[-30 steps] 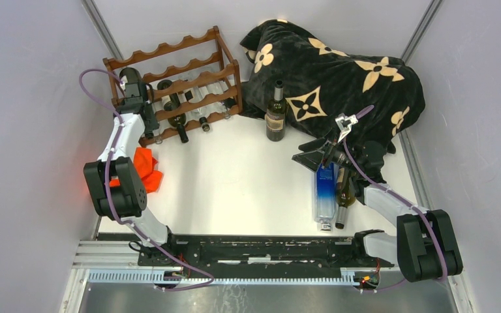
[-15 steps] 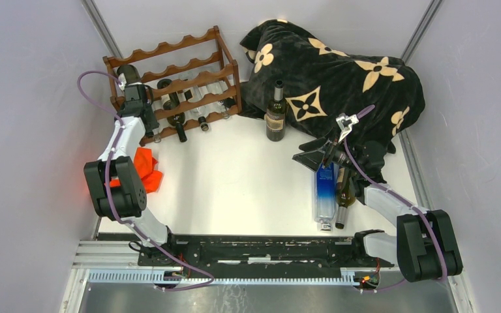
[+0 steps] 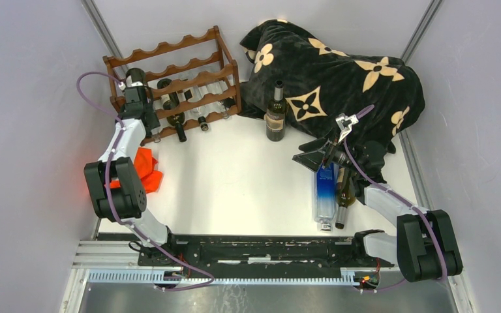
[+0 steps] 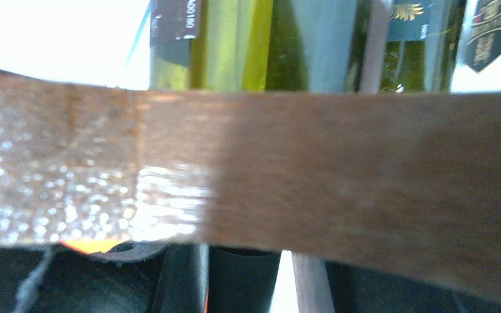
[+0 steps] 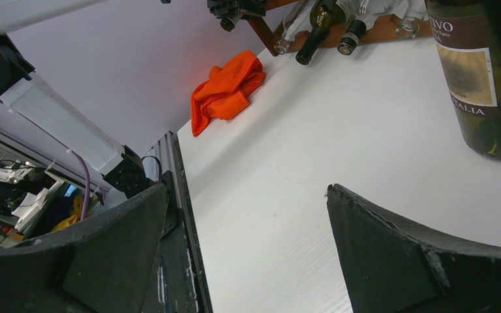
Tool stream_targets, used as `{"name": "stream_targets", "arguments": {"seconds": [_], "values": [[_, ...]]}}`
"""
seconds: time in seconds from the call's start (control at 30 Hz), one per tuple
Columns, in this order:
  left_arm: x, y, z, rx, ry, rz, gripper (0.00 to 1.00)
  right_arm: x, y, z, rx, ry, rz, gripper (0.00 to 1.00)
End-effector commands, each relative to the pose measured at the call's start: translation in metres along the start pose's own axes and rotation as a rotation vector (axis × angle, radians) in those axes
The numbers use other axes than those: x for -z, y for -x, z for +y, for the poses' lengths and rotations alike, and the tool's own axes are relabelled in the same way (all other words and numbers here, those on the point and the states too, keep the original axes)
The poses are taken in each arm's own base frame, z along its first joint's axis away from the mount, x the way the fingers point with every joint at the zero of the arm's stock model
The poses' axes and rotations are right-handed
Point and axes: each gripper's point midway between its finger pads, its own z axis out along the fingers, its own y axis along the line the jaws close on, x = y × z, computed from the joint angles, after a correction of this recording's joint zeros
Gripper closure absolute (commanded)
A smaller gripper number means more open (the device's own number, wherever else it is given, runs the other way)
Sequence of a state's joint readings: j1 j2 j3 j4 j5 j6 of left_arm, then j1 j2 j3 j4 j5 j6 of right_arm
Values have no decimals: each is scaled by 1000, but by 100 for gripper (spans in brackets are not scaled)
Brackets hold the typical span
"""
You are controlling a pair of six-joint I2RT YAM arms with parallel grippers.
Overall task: Put the wine bottle on the wine rack
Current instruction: Place the wine bottle in the wine rack.
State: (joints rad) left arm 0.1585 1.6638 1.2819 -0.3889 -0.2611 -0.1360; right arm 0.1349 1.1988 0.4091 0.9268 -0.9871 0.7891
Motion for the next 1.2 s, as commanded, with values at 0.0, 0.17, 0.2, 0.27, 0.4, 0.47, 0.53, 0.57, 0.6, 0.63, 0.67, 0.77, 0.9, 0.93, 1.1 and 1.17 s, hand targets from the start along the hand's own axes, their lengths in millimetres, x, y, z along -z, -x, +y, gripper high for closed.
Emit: {"name": "stream_targets", "arguments": {"seconds": [0.0,0.17,0.2,0.27,0.4,0.47,0.53,0.57,0.6,0.63,0.67,0.77,0.9,0.93,1.1,1.17], "values": [[9,46,-11,19,-37,-174,48,-2,25,15,104,52,-48,2],[12,47,-10,18,-34,-179,48,-2,26,16,107,54,-49,2],[13,47,-10,18,-35,-180,48,-2,25,16,106,53,-49,2],[15,47,-8,23,-28,-179,46,-2,26,15,105,52,-50,2],[18,45,-4,34,-9,-174,46,-2,26,16,105,53,-51,2],[19,43,-1,42,4,-175,49,-1,26,16,105,53,-52,2],[21,42,1,48,10,-175,48,-1,26,16,107,53,-53,2],[21,41,0,47,7,-172,47,-1,26,16,107,54,-52,2],[22,40,0,46,5,-170,47,-1,26,17,106,55,-52,2],[23,40,0,48,4,-172,46,-1,26,17,107,55,-53,2],[24,39,0,48,2,-172,47,-1,26,17,105,55,-52,2],[25,38,1,52,1,-172,51,-1,27,18,108,57,-54,2],[25,35,1,53,3,-168,69,-1,27,18,109,58,-55,2],[25,34,1,53,4,-168,74,-1,27,18,109,57,-56,2],[31,33,4,59,6,-182,97,-1,27,18,109,57,-56,2],[35,35,4,59,0,-202,98,0,27,18,107,56,-57,2]]}}
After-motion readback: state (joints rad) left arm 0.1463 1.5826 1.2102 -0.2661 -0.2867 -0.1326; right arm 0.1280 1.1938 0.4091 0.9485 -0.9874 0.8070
